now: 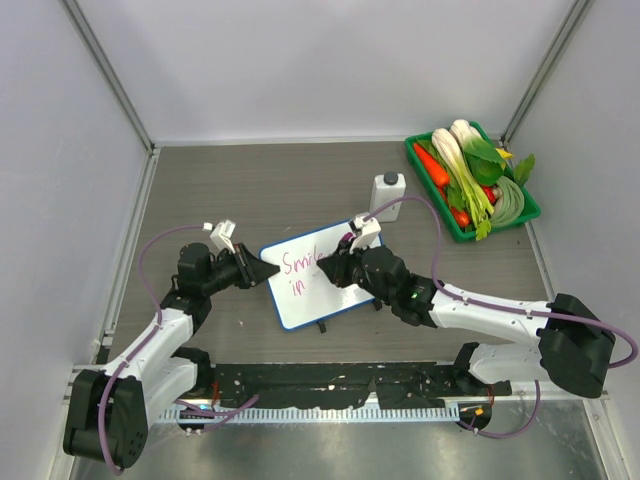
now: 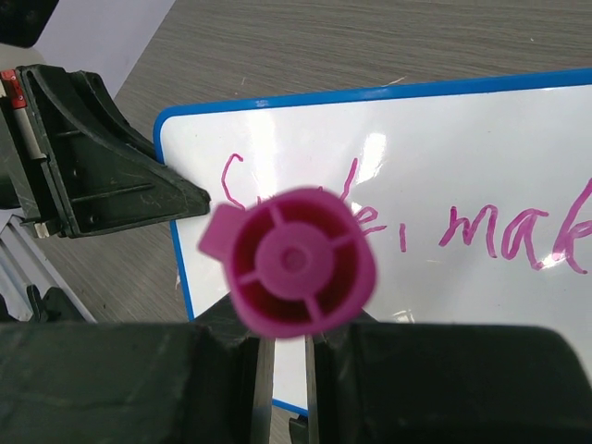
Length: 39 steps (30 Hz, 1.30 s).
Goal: Write a sentence on the whiteboard
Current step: Write with the whiteboard marker on the whiteboard.
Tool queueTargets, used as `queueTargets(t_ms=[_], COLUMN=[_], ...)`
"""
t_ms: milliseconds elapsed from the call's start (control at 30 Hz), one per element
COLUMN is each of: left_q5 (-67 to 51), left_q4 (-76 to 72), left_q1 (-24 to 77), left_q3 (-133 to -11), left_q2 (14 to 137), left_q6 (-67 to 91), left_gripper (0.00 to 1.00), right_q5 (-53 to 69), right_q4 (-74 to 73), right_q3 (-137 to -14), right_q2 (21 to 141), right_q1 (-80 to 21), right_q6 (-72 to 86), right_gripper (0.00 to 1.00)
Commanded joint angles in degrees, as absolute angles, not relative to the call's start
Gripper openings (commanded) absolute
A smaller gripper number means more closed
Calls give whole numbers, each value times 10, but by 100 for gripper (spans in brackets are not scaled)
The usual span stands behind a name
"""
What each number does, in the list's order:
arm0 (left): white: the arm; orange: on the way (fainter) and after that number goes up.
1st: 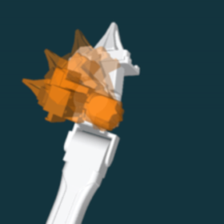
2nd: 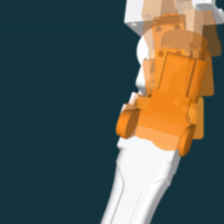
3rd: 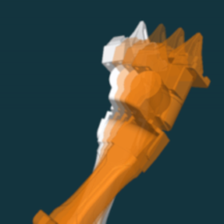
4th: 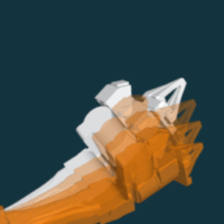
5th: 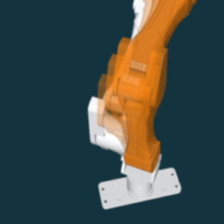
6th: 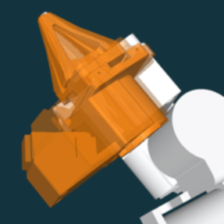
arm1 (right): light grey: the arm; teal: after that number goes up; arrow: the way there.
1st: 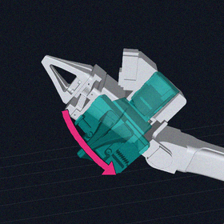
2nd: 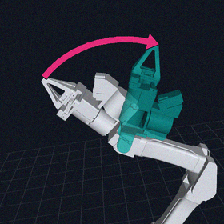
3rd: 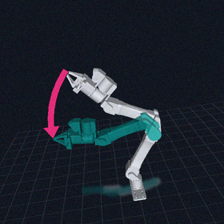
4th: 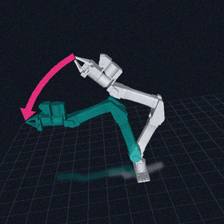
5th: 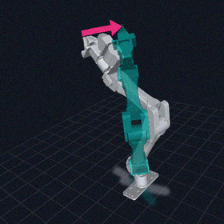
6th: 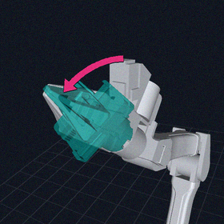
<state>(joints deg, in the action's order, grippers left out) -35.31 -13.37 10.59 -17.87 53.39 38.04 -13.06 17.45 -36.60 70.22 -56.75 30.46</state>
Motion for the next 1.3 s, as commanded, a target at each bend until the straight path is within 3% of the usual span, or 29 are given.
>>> queueTargets(t_ms=[0, 1267], left_q5=[-258, -258], left_q4=[-108, -105], left_q1=[95, 95], left_q3=[-173, -173], left_q2=[543, 541], left_q6=[313, 313], left_gripper=[0, 0], right_q5=[-159, -163], right_q4=[183, 182], right_q3=[-367, -365], right_q2=[690, 742], right_q1=[-566, -566], right_q6=[291, 279], right_gripper=[1, 1])
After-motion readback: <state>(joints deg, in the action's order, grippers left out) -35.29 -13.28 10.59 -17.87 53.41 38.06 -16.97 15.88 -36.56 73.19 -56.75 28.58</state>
